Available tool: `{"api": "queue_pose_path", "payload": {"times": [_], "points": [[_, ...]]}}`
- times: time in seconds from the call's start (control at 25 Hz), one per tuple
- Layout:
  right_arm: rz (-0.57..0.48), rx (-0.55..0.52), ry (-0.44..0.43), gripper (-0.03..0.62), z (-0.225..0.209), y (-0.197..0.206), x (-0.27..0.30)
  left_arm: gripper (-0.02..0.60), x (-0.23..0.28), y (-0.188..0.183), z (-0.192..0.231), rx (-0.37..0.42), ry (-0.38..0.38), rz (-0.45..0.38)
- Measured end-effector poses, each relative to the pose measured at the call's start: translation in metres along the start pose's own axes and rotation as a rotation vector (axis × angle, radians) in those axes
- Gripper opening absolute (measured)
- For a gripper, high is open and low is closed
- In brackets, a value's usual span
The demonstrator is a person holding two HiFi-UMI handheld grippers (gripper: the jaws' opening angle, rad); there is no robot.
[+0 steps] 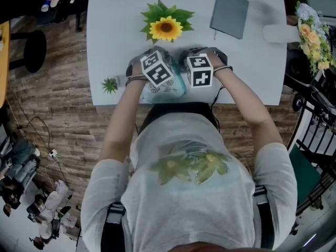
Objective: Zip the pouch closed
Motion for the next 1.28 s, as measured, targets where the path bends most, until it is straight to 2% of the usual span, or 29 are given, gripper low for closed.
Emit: {"api": "queue_pose_path", "payload": {"times": [0.84, 1.28], "points": [[0.016, -0.003, -0.025, 0.018, 0.007, 0.001, 0.000, 0.015, 0.000, 0.001, 0.001, -0.013, -0.004, 0.001], [0.049, -0.043, -0.030, 0.018, 0.012, -0.001, 0.000, 0.015, 0.000, 0.002, 0.001, -0.019, -0.009, -0.001]]}}
Point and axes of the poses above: the fingertips, and each gripper's own axes: x forward along the fingers, z to its left, y out of its underside, the point moved 7 cm from there along -x, backward along the fingers, and after that the axes turned 15 degrees about x, right-handed, at the moved point
